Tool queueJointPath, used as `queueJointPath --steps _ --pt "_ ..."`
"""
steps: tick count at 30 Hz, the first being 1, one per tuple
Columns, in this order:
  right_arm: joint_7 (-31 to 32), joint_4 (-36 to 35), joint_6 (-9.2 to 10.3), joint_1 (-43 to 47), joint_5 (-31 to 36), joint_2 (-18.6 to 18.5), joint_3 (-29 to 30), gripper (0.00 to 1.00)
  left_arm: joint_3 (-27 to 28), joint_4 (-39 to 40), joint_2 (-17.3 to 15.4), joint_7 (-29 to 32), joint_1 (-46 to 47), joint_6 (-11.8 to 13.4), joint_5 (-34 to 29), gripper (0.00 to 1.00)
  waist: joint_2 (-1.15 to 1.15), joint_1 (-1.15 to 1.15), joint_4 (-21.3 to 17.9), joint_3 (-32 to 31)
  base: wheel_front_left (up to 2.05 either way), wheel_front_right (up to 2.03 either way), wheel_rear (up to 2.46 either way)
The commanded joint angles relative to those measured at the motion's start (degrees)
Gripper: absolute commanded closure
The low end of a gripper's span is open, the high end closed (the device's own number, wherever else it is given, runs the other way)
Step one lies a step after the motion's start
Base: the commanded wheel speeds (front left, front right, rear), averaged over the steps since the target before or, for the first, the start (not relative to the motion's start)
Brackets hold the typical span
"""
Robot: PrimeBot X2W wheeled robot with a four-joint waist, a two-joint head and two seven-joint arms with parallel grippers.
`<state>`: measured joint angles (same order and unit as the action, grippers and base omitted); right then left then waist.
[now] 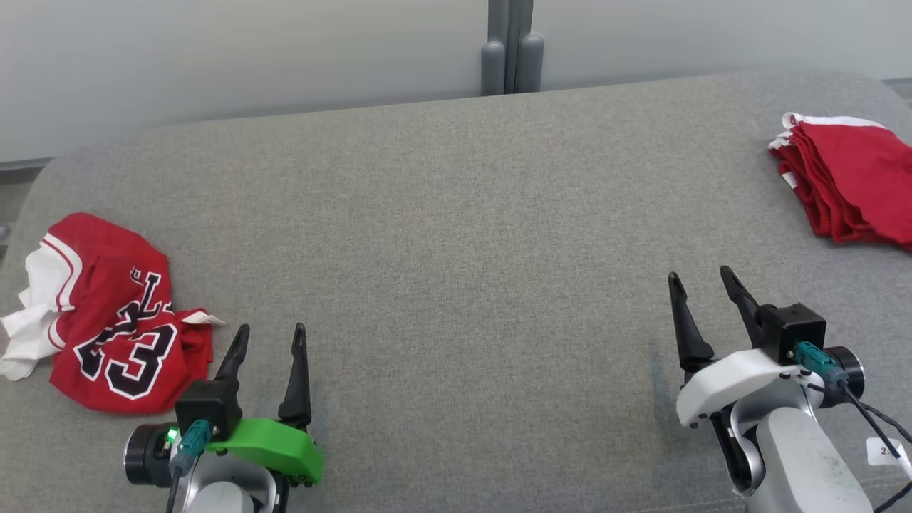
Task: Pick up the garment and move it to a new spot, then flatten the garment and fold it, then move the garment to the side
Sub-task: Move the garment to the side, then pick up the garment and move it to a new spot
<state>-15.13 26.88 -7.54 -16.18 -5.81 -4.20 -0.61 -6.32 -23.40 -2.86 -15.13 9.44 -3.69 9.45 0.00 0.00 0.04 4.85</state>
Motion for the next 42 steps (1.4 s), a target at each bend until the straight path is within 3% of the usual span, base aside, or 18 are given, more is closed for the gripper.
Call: queueJointPath --steps 1,14,20,25,34,42 --pt "0.0 -0.8 0.1 1.7 0.6 0.2 0.5 0.0 0.5 -0.2 -0.1 0.0 -1.4 0.6 -0.3 0.0 0.0 0.0 0.7 -2.4 0.0 0.0 0.0" --pt "0.0 -1.7 0.09 5.8 0.7 1.1 1.2 0.0 1.6 0.6 -0.2 0.0 -4.0 1.6 -1.3 0.0 0.0 0.0 0.0 -4.5 0.0 0.0 0.0" --pt "0.0 -1.9 0.09 4.9 0.8 1.2 -0.1 0.0 2.0 0.7 -0.1 0.0 -4.0 2.3 -1.0 0.0 0.0 0.0 2.0 -4.0 0.0 0.0 0.0" --pt "0.0 -1.9 0.09 4.1 0.0 1.2 -2.0 0.0 2.7 0.0 -0.2 0.0 -3.6 2.7 -0.4 0.0 0.0 0.0 6.8 -2.9 0.0 0.0 0.0" --pt "0.0 -1.2 0.09 2.1 -0.7 1.2 -4.9 0.0 4.8 -2.2 -0.2 0.0 -3.0 2.0 -0.4 0.0 0.0 0.0 19.3 -1.0 0.0 0.0 0.0" --pt "0.0 0.5 0.09 0.8 -1.8 1.2 -7.4 0.0 5.5 -5.7 -0.1 0.0 -2.5 -1.0 1.8 0.0 0.0 0.0 23.8 0.2 0.0 0.0 0.0"
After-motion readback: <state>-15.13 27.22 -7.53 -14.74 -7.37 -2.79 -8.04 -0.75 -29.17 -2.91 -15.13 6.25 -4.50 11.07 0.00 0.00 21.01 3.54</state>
